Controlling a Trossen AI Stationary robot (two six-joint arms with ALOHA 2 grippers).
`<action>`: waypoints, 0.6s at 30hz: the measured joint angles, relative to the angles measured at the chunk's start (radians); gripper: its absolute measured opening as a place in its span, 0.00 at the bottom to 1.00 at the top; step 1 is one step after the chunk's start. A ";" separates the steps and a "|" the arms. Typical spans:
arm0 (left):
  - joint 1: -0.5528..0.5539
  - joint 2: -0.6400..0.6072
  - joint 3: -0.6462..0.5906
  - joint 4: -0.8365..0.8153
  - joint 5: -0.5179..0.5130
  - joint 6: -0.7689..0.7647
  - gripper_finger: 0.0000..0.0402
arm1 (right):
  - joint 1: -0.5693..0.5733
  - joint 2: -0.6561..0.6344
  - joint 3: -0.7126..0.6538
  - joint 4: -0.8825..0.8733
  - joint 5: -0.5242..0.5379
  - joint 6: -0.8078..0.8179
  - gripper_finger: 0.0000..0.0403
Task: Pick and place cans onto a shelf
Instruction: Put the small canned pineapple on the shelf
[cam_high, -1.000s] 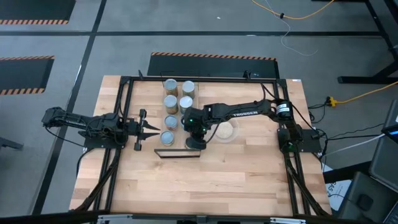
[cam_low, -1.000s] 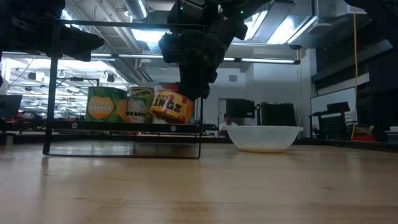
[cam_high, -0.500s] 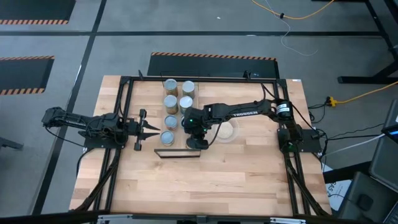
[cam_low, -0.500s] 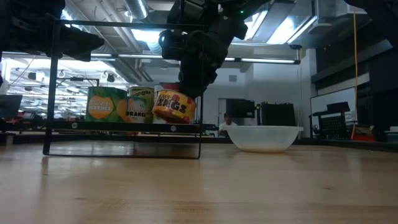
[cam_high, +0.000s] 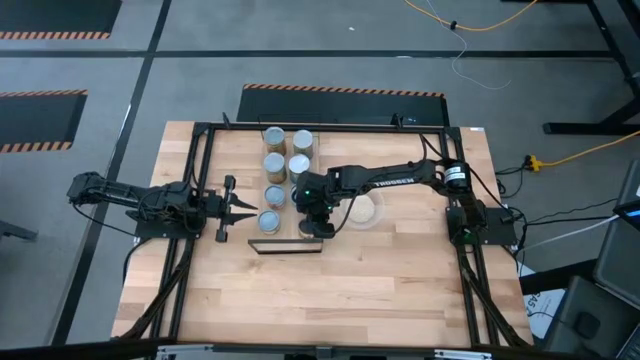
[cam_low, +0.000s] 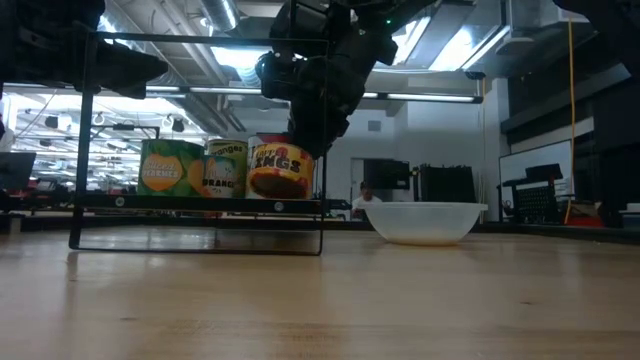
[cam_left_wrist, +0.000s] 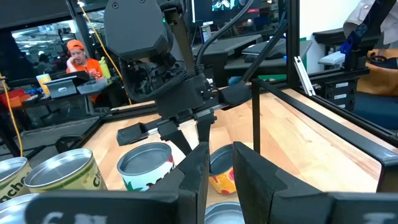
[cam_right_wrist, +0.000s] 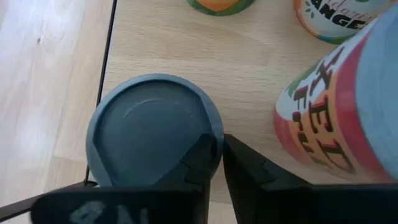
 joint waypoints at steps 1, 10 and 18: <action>0.000 0.000 0.000 0.000 0.000 0.000 0.16 | 0.000 0.000 0.000 0.000 0.000 0.000 0.12; 0.000 0.000 0.000 0.000 0.000 0.000 0.16 | 0.000 0.000 0.000 0.003 -0.007 0.002 0.12; 0.000 0.000 0.000 0.000 0.000 0.000 0.16 | 0.000 0.001 0.000 0.004 -0.008 0.002 0.12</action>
